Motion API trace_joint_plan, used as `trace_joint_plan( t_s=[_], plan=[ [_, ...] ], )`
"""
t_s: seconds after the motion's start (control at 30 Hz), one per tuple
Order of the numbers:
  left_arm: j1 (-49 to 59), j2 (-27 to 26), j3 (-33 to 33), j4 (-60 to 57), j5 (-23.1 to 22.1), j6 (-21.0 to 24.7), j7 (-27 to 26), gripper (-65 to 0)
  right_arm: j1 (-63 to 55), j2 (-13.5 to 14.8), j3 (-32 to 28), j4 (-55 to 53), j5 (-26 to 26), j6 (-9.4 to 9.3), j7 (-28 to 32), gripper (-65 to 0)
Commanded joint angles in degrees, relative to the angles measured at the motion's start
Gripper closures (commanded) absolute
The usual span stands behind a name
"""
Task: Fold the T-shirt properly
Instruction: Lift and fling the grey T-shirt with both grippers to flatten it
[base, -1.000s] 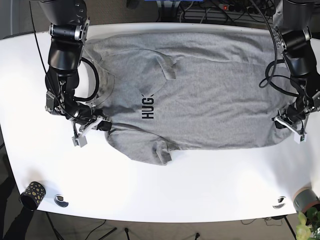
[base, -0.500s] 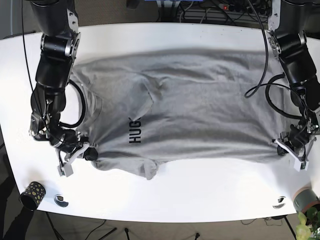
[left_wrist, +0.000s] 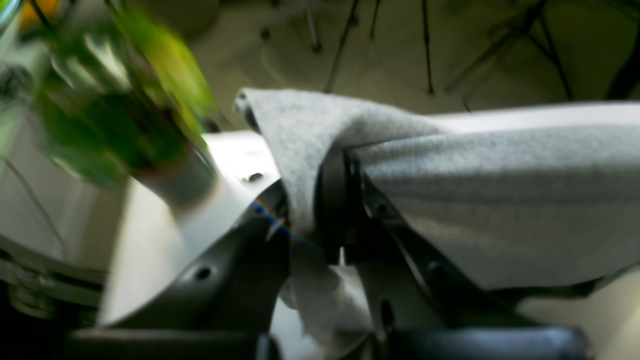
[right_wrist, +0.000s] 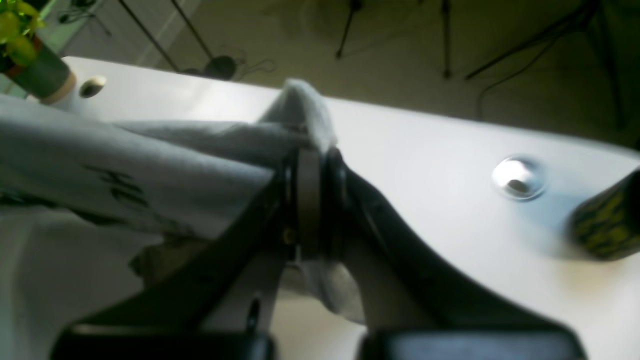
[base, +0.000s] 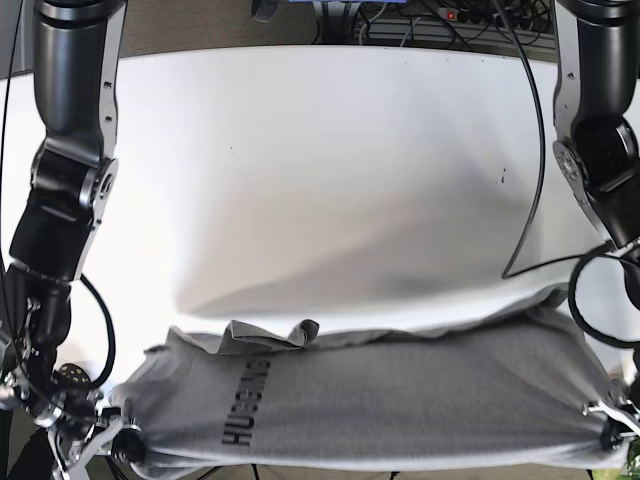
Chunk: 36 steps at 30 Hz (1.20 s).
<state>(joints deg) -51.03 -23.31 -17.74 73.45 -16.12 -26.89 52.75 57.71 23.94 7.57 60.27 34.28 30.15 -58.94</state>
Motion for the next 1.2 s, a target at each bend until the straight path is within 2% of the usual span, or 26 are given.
trace_joint_plan(
  t_s=[0.0,0.17,0.4,0.5,0.57,0.7,0.87,1.17],
  plan=[
    [-6.2,-2.1,2.0,0.4,0.2,0.7,-2.1,0.0,6.7,1.8,-2.6,1.2,1.0,0.13,1.6,0.0],
    [-11.4,-2.9,3.6,0.6,-0.1,0.6,-2.1,0.0,13.3,1.9,-4.1,1.2,1.0,0.13,-0.5,0.0],
    [-10.4,-2.9,3.4,1.3,-0.2,0.4,-2.1,0.0,14.2,1.9,-3.8,1.2,1.1,0.22,-3.9,0.0],
    [-5.6,-2.9,3.1,3.3,-0.3,0.4,-2.1,0.0,10.7,2.6,-3.6,1.4,3.1,0.22,-4.5,0.0],
    [-2.0,-2.9,2.9,6.0,-0.3,0.4,-2.1,0.0,7.5,4.5,-3.0,1.5,6.6,0.22,-4.7,0.0],
    [6.1,-2.9,2.6,10.5,-0.3,0.4,-2.1,0.0,0.0,6.1,-1.0,1.5,12.1,0.22,-4.8,0.0],
    [17.1,-2.5,-1.5,14.4,-0.3,0.3,-2.1,0.0,-10.8,7.7,2.0,3.2,16.7,0.22,-4.8,0.0],
    [33.2,-0.7,-6.4,19.8,-0.4,0.2,-2.2,0.0,-31.3,7.2,8.2,12.7,17.5,0.22,-4.8,0.0]
  ],
)
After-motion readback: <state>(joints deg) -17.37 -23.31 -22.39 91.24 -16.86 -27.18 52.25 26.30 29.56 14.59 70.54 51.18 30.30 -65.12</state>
